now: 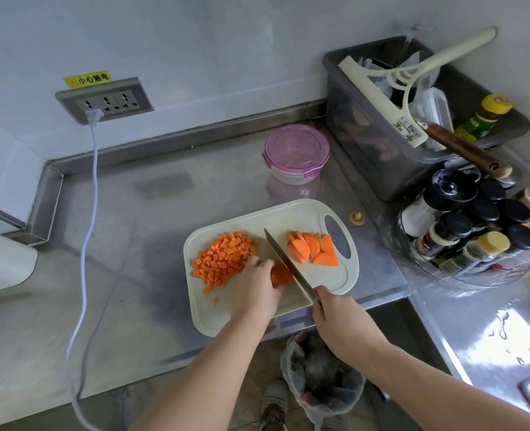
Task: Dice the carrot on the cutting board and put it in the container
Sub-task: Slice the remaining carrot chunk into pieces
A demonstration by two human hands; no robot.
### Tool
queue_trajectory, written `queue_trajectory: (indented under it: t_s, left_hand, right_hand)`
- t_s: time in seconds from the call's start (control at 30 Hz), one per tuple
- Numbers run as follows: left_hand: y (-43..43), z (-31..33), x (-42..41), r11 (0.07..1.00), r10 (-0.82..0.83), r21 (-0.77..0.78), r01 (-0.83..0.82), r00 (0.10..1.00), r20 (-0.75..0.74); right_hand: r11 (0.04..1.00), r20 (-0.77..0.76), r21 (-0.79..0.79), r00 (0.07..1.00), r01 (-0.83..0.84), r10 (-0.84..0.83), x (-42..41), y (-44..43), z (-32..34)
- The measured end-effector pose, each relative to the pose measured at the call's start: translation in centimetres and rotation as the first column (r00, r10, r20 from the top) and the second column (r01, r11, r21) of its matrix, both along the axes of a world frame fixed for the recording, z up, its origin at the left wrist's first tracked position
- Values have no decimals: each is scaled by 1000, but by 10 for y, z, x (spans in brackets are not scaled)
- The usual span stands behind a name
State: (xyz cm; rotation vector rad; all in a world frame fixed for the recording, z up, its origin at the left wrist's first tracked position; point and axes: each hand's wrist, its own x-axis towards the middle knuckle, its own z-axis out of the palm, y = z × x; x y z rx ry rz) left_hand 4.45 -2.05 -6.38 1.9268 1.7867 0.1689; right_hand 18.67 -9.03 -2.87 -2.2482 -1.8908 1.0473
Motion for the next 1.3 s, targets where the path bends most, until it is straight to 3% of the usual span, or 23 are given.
queue_trajectory:
  t_s: [0.2,0.8,1.3]
  left_hand:
    - [-2,1,0,999,12,35,-11,1000,-27]
    - [-2,7,-5,999,18,37,-20,997,74]
    - [0,2,-5,998,18,65,-18,1000,-4]
  right_hand:
    - [1000,1,-25,1000,-13,13,-2,0,-1]
    - [998,10,64,1000,-14,14,2,3,7]
    - [992,99,-82,989,-98,106,-8,2,6]
